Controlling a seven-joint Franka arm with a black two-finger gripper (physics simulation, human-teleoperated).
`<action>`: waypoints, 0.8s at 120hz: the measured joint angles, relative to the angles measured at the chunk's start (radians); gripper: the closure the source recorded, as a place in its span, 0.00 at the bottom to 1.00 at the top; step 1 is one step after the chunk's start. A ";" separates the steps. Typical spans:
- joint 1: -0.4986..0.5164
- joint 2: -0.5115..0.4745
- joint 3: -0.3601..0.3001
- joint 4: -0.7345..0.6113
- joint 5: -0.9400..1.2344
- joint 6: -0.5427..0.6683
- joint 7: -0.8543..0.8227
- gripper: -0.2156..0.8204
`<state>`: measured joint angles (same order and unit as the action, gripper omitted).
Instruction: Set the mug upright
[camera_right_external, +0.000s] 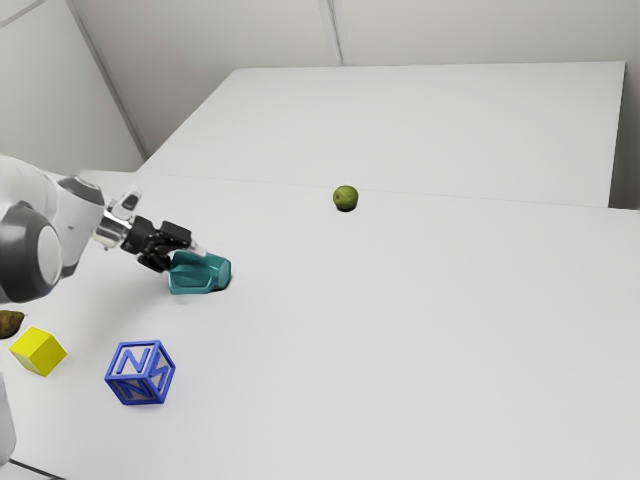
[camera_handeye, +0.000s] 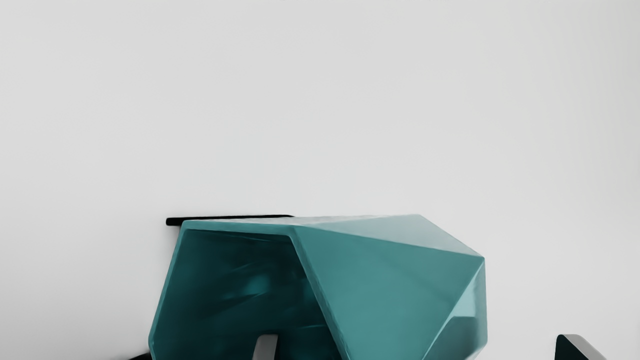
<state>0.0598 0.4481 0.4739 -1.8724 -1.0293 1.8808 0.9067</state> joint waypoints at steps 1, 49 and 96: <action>0.000 0.000 0.000 0.000 -0.003 -0.002 0.002 0.21; 0.016 0.000 0.000 -0.015 -0.072 -0.084 0.058 0.21; 0.041 -0.017 0.001 -0.034 -0.075 -0.114 0.091 0.21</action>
<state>0.1009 0.4314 0.4753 -1.9068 -1.1042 1.7666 0.9979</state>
